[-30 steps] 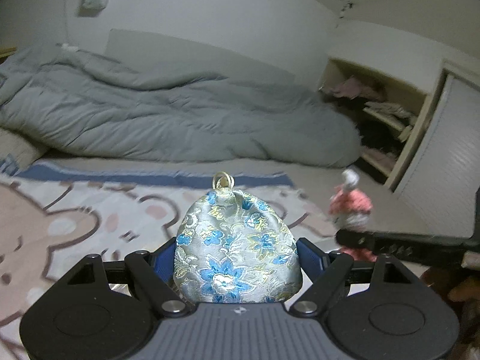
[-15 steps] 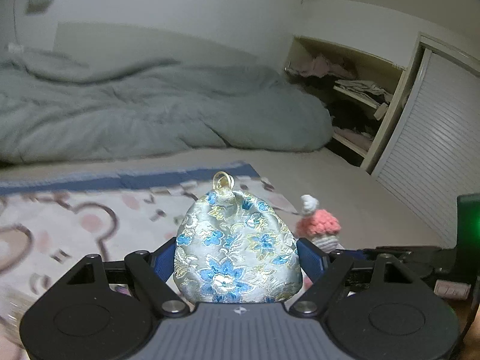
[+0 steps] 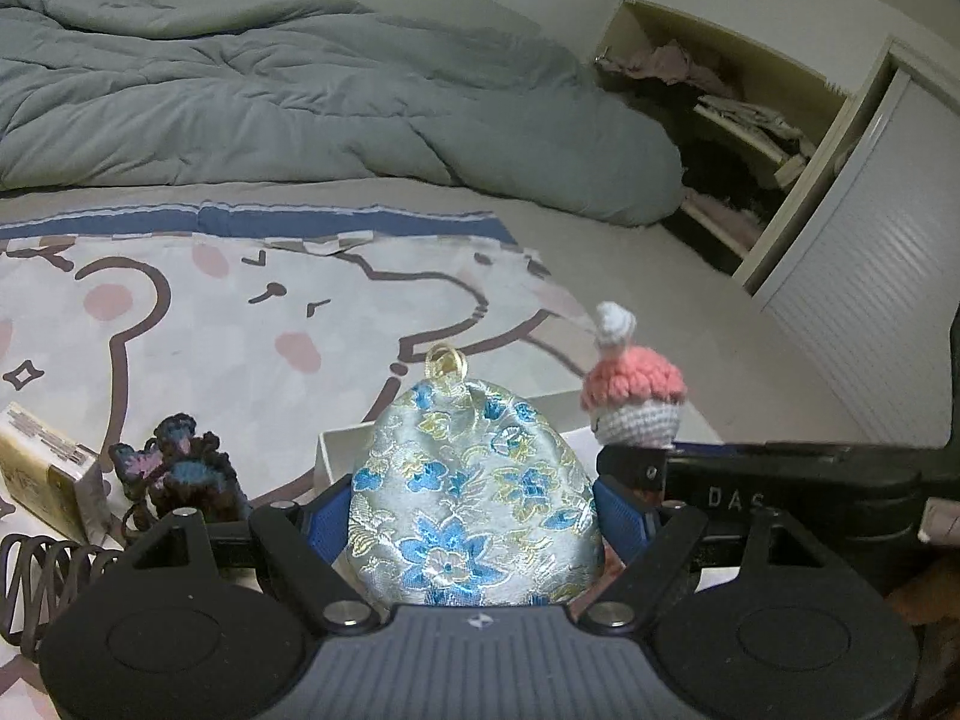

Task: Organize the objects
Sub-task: 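Lift and carry the doll and pouch toward the white box with both tools, then lower the doll into the box and open the right tool while the left tool releases the pouch there, then withdraw both tools from the box back toward the remaining items, then grasp the silver foil ball with the right tool while the left tool grasps the braided cord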

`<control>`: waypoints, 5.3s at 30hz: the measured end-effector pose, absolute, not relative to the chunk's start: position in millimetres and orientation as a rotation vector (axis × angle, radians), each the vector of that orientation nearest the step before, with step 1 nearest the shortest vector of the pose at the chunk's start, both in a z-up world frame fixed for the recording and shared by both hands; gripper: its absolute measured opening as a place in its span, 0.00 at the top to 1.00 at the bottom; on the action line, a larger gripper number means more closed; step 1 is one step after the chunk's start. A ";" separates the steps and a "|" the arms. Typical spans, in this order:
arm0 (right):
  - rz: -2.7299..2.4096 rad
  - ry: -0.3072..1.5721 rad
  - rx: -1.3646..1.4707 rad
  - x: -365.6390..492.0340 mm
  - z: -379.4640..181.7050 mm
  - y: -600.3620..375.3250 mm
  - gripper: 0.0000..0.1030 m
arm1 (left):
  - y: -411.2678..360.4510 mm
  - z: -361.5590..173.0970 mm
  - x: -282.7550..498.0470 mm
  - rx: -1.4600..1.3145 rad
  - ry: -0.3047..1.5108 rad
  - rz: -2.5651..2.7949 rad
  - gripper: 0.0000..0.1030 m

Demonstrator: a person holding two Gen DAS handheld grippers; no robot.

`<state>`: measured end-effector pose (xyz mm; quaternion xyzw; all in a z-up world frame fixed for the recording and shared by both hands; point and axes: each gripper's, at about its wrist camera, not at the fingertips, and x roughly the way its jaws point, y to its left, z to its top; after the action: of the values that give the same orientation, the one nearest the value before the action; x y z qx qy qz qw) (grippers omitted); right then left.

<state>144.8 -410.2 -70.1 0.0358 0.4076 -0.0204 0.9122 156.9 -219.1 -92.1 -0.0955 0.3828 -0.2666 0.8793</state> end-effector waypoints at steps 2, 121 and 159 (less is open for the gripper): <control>-0.038 0.854 0.061 149.1 -74.4 -407.4 0.70 | -217.3 -97.5 159.5 -0.204 0.800 -0.550 0.20; -0.032 0.700 0.083 45.3 -19.7 -363.1 0.00 | -78.8 -25.0 70.7 -0.074 0.696 -0.253 0.00; 0.273 0.722 0.195 61.6 -57.7 -209.9 0.00 | 42.7 -56.8 73.5 0.008 0.750 -0.192 0.00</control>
<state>61.6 -209.9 -57.7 0.0949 0.3514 0.1330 0.9218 73.5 42.7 -56.8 0.0041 0.3655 -0.0935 0.9261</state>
